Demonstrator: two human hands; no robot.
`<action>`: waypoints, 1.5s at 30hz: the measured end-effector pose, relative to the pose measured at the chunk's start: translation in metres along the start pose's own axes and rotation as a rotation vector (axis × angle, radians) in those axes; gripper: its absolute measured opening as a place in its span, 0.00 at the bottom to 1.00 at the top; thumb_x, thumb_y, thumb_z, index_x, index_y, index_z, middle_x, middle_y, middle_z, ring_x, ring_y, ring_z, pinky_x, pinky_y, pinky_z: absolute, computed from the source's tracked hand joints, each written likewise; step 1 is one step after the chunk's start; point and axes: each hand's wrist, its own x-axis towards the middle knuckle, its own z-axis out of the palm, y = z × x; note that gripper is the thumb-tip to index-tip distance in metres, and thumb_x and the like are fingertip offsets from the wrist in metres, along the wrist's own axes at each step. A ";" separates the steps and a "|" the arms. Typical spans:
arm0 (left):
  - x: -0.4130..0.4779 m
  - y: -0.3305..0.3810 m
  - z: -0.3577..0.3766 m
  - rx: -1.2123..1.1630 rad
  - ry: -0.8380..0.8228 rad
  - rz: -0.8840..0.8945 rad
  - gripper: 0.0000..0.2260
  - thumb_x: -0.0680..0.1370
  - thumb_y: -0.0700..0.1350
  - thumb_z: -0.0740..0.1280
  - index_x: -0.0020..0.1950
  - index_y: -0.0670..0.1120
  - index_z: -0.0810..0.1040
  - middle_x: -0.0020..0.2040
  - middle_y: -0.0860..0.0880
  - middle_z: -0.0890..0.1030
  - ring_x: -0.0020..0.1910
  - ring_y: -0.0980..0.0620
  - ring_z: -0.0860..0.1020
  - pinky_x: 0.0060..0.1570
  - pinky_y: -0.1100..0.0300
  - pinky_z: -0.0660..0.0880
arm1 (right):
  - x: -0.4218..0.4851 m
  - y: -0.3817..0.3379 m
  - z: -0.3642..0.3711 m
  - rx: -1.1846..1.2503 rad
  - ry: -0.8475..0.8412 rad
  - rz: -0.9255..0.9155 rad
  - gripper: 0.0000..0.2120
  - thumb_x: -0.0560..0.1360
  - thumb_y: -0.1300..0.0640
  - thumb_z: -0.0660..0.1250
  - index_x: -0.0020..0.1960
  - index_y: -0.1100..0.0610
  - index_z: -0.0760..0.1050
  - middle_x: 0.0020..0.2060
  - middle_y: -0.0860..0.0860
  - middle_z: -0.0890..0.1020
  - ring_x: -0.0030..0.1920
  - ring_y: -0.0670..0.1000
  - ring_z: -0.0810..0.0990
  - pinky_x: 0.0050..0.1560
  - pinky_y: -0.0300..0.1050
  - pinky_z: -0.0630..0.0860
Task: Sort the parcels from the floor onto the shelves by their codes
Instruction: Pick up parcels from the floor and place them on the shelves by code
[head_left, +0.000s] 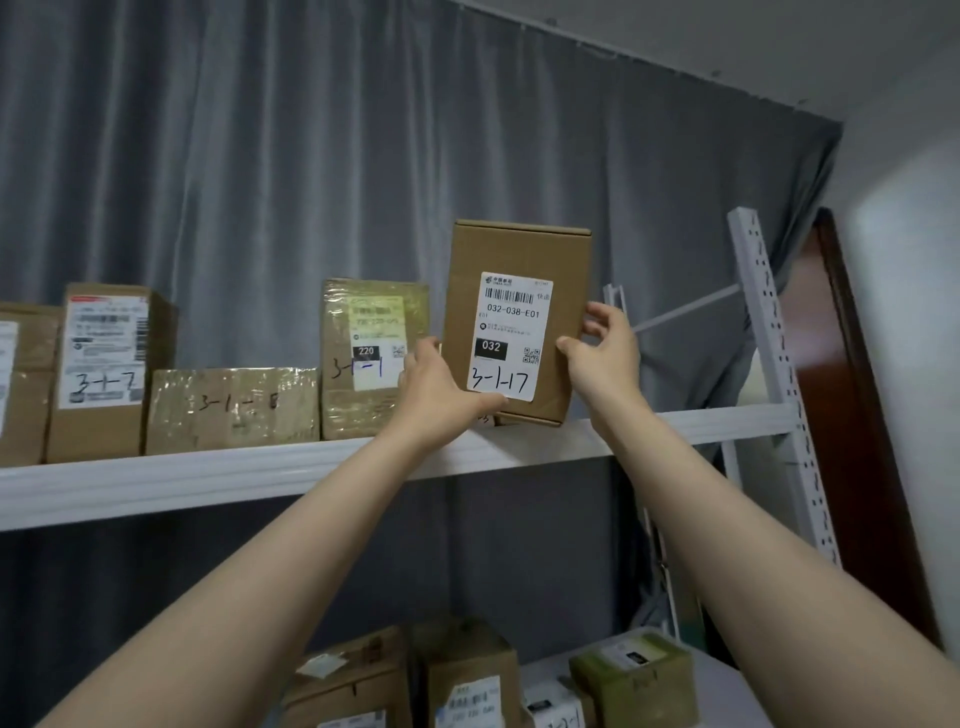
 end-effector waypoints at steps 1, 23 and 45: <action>0.004 0.003 0.007 0.012 -0.004 0.008 0.48 0.60 0.54 0.80 0.73 0.43 0.60 0.68 0.46 0.70 0.68 0.45 0.69 0.68 0.47 0.68 | 0.008 0.005 -0.005 -0.012 0.010 0.004 0.23 0.74 0.68 0.67 0.68 0.57 0.70 0.56 0.48 0.77 0.56 0.45 0.75 0.61 0.43 0.74; 0.081 0.032 0.195 0.150 -0.120 0.126 0.26 0.74 0.52 0.72 0.68 0.42 0.71 0.65 0.46 0.76 0.66 0.47 0.71 0.64 0.54 0.69 | 0.179 0.140 -0.107 -0.009 0.148 0.217 0.17 0.74 0.64 0.60 0.62 0.54 0.70 0.51 0.47 0.78 0.56 0.53 0.79 0.61 0.54 0.76; 0.107 0.011 0.206 0.241 -0.209 -0.197 0.12 0.75 0.51 0.69 0.44 0.42 0.77 0.42 0.46 0.78 0.40 0.49 0.75 0.36 0.58 0.67 | 0.194 0.170 -0.035 -0.016 -0.085 0.267 0.13 0.76 0.63 0.57 0.60 0.59 0.71 0.54 0.53 0.77 0.52 0.55 0.75 0.52 0.43 0.73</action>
